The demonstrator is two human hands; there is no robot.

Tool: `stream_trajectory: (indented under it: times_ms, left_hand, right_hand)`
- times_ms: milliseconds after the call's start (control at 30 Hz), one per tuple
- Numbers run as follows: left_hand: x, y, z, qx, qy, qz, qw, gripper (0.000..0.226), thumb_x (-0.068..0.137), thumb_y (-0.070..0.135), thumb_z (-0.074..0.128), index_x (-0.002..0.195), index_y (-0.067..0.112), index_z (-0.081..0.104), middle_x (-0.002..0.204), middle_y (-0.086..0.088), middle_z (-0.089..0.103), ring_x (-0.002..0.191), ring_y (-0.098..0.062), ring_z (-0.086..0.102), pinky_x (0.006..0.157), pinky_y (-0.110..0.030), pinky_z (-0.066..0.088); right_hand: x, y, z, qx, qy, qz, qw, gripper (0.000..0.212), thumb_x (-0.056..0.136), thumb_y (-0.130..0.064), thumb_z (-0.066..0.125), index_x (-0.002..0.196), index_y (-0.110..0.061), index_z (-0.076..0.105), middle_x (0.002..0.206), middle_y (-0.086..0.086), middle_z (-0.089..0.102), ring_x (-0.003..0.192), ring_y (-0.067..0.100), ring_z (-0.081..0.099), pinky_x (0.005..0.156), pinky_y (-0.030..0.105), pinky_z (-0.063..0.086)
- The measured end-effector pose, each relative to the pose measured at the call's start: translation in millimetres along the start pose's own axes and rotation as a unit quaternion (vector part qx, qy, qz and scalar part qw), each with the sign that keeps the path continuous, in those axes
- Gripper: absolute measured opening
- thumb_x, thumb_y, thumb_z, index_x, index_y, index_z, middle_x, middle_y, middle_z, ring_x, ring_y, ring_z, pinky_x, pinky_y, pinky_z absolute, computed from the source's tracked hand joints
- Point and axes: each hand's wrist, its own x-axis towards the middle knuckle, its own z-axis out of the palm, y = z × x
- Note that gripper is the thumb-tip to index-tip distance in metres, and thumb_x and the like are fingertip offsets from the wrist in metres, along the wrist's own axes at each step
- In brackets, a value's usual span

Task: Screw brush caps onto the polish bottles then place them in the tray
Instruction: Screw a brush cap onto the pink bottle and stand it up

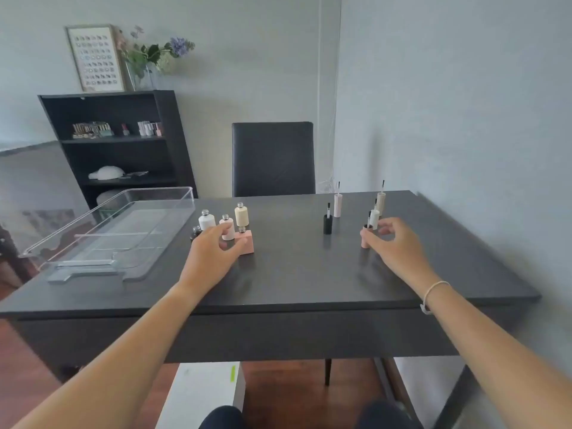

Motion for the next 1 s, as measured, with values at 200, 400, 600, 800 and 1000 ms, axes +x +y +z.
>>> stream_trajectory:
  times_ms: [200,400,600,800,1000]
  left_hand:
    - [4,-9,2,-0.015,0.006,-0.054,0.998,0.045,0.079,0.028,0.067,0.121,0.014,0.056,0.1,0.005,0.058,0.08,-0.009,0.056,0.073,-0.018,0.034]
    - [7,-1,12,-0.047,-0.01,-0.055,0.997,0.034,0.079,0.019,0.068,0.112,0.013,0.061,0.087,0.009,0.058,0.074,0.002,0.054,0.064,-0.009,0.034]
    - [15,-3,14,-0.069,-0.02,-0.054,0.996,0.021,0.079,0.018,0.069,0.097,0.014,0.061,0.091,0.002,0.063,0.077,-0.001,0.057,0.063,-0.002,0.038]
    - [25,5,26,-0.111,-0.031,-0.027,0.993,0.021,0.078,0.017,0.07,0.095,0.022,0.058,0.093,0.002,0.063,0.085,-0.012,0.06,0.072,-0.013,0.041]
    - [35,14,37,-0.131,-0.033,0.022,0.991,0.018,0.079,0.015,0.067,0.091,0.024,0.057,0.084,0.012,0.058,0.076,-0.005,0.056,0.067,-0.002,0.04]
  right_hand:
    - [11,-9,23,-0.022,-0.038,0.013,0.999,0.03,0.082,-0.036,0.061,0.102,-0.015,0.059,0.096,0.0,0.063,0.09,0.02,0.056,0.071,0.03,0.038]
    - [8,-14,25,0.001,-0.035,-0.014,0.999,0.013,0.086,-0.028,0.059,0.095,-0.019,0.057,0.072,-0.019,0.057,0.077,0.01,0.053,0.059,0.024,0.037]
    - [9,-37,50,0.026,-0.08,-0.063,0.994,0.011,0.085,-0.029,0.06,0.092,-0.022,0.056,0.076,-0.019,0.06,0.073,0.001,0.054,0.062,0.017,0.039]
    - [13,-60,82,0.069,-0.147,-0.103,0.981,0.011,0.084,-0.026,0.062,0.093,-0.019,0.062,0.082,-0.008,0.066,0.077,0.003,0.059,0.065,0.006,0.04]
    - [24,-71,98,0.118,-0.158,-0.117,0.973,0.015,0.088,-0.025,0.057,0.102,-0.022,0.064,0.083,-0.018,0.058,0.077,0.005,0.055,0.077,0.021,0.048]
